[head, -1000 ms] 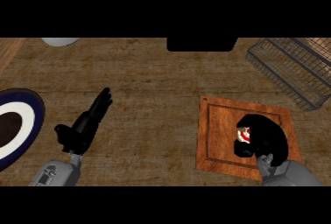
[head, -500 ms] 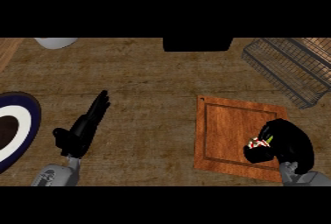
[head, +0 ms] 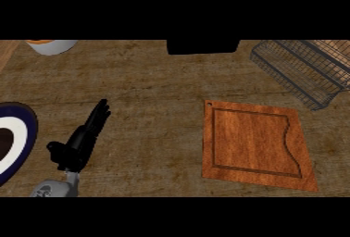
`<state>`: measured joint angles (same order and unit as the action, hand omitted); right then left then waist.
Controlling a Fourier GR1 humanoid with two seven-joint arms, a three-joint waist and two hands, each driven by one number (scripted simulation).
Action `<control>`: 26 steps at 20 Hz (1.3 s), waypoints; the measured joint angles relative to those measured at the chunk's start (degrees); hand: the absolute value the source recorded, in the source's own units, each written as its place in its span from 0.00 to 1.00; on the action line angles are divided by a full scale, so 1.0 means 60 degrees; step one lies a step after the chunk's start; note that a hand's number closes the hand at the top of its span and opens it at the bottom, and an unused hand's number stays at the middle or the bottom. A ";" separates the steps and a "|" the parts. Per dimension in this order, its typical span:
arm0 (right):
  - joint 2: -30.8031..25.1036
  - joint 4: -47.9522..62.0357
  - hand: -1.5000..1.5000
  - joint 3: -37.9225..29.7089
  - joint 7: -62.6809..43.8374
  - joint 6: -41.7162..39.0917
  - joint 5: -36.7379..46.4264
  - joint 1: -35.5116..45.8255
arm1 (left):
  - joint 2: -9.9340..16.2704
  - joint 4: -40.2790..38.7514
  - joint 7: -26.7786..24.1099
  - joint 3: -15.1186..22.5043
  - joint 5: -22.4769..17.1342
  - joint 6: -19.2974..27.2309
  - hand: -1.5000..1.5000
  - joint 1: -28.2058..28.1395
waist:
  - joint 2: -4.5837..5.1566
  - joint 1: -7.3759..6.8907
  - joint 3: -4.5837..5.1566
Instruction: Pick the cupcake from the cutting board and place it in the tiered basket
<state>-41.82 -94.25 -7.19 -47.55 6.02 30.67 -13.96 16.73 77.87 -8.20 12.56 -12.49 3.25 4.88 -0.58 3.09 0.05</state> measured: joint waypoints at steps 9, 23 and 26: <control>-0.0228 -0.2174 1.00 -0.2910 0.1000 0.0505 -0.1970 -0.0128 | -0.0149 -0.0209 0.0204 -0.0014 0.0083 -0.0109 0.50 0.0317 | 0.0029 -0.0179 0.0000; -0.2668 -0.0310 1.00 -0.2816 -0.1112 -0.0986 -0.2899 0.4971 | -0.0459 0.0121 0.0453 0.0081 0.0460 -0.0445 0.50 0.0471 | 0.0143 -0.0786 0.0003; -0.2863 0.1044 1.00 -0.2153 -0.1102 -0.0989 -0.2797 0.6461 | -0.0556 -0.0128 0.0379 0.0036 0.0521 -0.0513 0.50 0.0667 | 0.0176 -0.0882 0.0004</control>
<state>-59.00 -87.99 -20.11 -54.16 0.08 13.89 24.81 13.39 77.10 -5.92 12.77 -9.36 0.18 8.88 0.47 -2.20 0.08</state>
